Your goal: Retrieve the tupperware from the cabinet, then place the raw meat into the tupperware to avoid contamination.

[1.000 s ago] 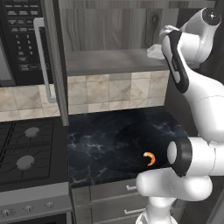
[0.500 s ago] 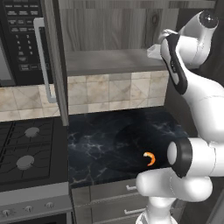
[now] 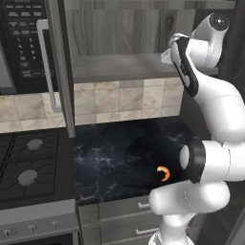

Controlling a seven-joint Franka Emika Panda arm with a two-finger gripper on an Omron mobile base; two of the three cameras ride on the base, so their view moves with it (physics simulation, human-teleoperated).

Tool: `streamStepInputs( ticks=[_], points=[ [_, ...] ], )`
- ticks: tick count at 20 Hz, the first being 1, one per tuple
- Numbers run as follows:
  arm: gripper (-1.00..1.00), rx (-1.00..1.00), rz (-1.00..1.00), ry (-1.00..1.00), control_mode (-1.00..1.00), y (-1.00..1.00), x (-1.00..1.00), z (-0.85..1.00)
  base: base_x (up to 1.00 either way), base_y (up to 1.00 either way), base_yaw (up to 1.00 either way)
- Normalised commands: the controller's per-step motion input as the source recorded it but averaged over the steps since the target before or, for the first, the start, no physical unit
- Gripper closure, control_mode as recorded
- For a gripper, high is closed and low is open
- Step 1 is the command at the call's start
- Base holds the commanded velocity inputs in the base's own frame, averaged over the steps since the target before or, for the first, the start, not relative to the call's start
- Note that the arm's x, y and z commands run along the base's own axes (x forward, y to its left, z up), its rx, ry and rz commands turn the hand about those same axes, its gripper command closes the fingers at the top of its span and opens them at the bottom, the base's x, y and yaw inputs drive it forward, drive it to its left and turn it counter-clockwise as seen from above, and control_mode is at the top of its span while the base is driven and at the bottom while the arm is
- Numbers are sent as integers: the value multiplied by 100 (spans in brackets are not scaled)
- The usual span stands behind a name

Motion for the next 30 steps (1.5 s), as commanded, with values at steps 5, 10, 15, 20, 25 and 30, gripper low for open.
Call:
streamStepInputs(
  ticks=[5, 10, 15, 20, 25, 30],
  points=[
    [-100, 1, 0, 4, -100, -16, 43, 0, 0, 0, 0],
    [-100, 0, 0, 3, -100, -20, 38, -2, 0, 0, 0],
    [-100, 0, 0, 2, -100, -18, 31, -6, 0, 0, 0],
    [-100, 0, 0, 3, -100, -14, 30, -14, 0, 0, 0],
    [-100, 0, 0, 2, -100, -15, 28, -19, 0, 0, 0],
    [-100, 0, 0, 0, -100, -15, 27, -20, 0, 0, 0]
  ],
)
